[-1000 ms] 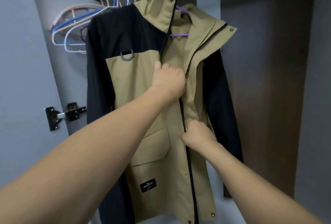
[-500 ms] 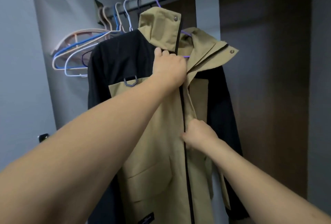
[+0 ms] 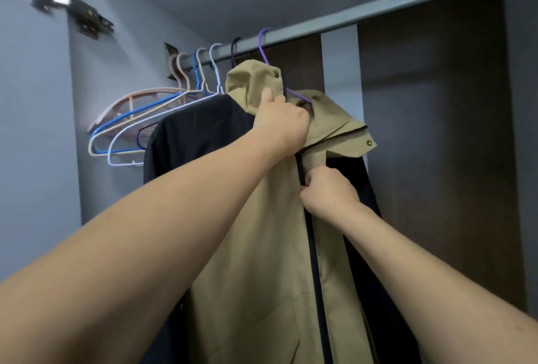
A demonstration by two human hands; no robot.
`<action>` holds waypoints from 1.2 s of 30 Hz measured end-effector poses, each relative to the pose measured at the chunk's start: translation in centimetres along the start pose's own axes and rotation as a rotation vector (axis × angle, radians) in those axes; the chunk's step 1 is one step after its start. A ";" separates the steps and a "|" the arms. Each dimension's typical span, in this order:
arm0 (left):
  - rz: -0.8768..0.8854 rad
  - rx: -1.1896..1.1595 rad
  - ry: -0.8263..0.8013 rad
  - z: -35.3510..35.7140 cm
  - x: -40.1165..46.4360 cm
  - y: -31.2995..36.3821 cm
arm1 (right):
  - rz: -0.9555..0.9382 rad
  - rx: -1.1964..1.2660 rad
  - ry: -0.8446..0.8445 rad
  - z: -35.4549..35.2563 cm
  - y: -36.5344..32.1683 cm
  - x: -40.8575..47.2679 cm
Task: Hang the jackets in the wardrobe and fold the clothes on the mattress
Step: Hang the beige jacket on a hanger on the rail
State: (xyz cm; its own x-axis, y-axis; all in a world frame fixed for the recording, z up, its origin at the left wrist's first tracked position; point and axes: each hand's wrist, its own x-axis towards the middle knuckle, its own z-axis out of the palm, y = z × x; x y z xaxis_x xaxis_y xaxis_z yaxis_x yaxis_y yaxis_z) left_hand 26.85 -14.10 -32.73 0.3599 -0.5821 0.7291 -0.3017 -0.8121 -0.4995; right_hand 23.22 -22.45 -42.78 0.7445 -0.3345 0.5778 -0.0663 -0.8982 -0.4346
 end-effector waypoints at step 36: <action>-0.113 -0.856 -0.224 -5.0 4.7 -8.2 | -0.024 0.079 0.319 -8.4 -1.6 1.8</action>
State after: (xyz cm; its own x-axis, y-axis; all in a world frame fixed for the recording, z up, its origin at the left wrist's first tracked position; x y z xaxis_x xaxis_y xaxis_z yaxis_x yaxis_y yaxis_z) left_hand 26.59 -9.97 -22.82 0.5642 -0.5675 0.5997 -0.7778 -0.6090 0.1555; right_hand 19.09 -24.02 -35.29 0.4985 -0.3976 0.7703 0.0098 -0.8860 -0.4636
